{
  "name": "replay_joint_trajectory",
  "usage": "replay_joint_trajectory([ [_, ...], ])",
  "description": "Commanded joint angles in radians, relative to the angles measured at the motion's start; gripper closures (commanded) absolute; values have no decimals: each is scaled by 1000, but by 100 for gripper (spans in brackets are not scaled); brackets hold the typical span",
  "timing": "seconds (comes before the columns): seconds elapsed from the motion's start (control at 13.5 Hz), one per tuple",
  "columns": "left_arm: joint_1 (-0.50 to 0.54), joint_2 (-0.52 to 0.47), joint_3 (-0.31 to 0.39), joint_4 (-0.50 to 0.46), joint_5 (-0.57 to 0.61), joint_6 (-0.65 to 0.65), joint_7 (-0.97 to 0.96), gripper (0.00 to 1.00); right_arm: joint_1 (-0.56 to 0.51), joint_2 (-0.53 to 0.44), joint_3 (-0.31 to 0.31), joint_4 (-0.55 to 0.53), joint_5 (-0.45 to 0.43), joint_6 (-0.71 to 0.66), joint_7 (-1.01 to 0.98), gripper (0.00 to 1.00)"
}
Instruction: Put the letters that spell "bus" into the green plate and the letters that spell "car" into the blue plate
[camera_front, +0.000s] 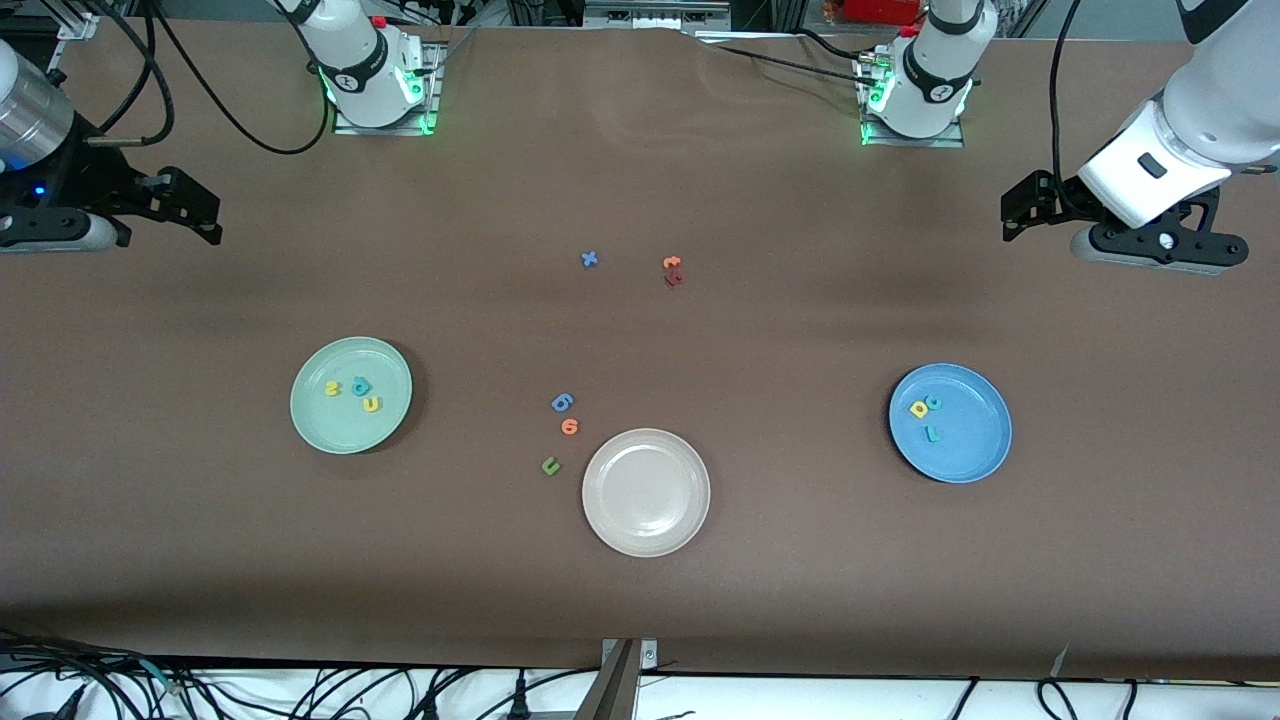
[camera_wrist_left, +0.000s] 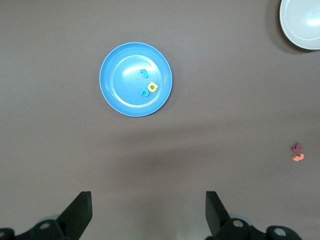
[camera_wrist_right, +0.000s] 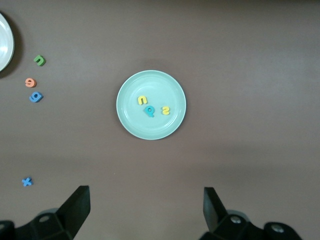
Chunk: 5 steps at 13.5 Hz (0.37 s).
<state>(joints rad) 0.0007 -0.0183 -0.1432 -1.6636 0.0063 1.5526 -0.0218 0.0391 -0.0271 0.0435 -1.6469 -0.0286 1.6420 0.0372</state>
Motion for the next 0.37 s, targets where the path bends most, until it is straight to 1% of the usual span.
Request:
replay_joint_trajectory([
  [0.0, 1, 14, 4, 33, -26, -23, 5, 0, 12, -1, -11, -8, -13, 41, -8, 0],
  [0.15, 1, 14, 4, 31, -26, -23, 5, 0, 16, 12, -11, -8, -14, 64, -39, 0],
  [0.3, 1, 14, 4, 31, -26, -23, 5, 0, 21, 12, -11, -8, -14, 58, -45, 0],
])
